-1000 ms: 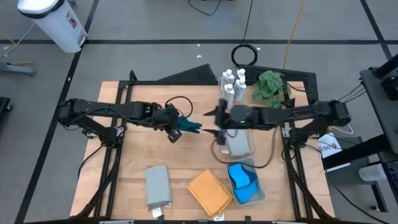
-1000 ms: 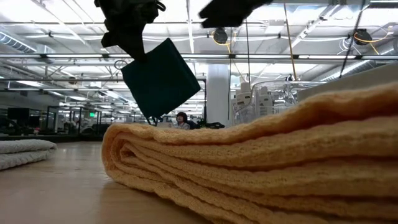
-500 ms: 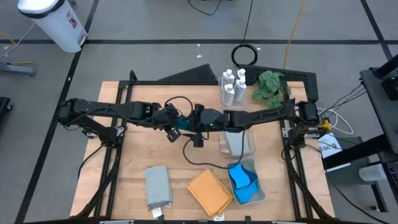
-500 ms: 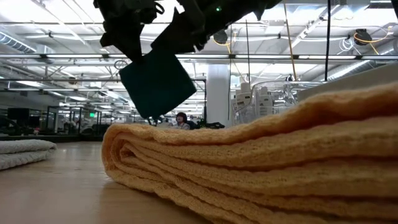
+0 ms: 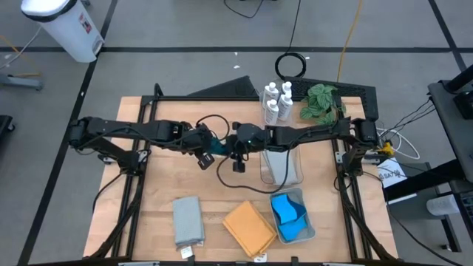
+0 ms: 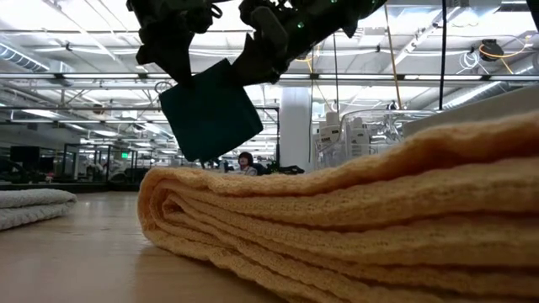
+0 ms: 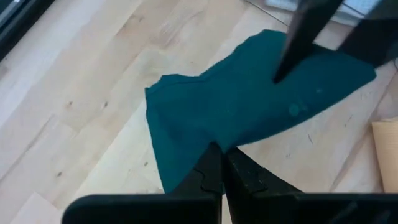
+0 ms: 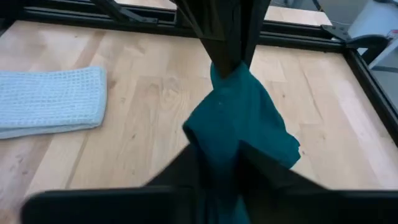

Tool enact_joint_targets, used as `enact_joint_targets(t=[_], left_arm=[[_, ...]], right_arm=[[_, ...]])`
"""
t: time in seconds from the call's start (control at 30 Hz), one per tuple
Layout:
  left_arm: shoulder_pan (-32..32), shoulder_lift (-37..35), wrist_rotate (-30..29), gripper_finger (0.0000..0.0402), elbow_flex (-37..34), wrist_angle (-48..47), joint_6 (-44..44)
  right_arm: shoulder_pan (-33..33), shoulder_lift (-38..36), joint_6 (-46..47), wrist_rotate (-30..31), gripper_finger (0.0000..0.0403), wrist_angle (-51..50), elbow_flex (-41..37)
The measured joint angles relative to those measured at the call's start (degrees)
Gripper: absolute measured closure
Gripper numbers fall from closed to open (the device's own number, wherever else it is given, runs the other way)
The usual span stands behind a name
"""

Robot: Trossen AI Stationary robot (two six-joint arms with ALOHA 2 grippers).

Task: Pick & Place Kitchen Items
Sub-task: Put the blue towel into the bottom transparent bin

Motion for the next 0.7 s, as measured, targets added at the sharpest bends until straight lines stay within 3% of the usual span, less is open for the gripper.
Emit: enact_joint_targets(t=[0.07, 0.13, 0.37, 0.7], left_arm=[[0.0, 0.0, 0.02, 0.0401, 0.0, 0.04, 0.1], [0.0, 0.0, 0.02, 0.0401, 0.0, 0.17, 0.57], [-0.23, -1.0, 1.56, 0.0362, 0.0, 1.97, 4.34], [-2.4, -4.82, 1.49, 0.0316, 0.04, 3.28, 4.18]], right_arm=[[0.02, -0.01, -0.67, -0.01, 0.0374, 0.21, 0.0], [0.02, -0.02, -2.94, -0.01, 0.0394, 0.35, 0.0], [0.04, -2.15, -4.95, 0.09, 0.04, -3.98, -0.04], [0.15, -12.76, -4.5, 0.15, 0.0402, -14.48, -3.75]])
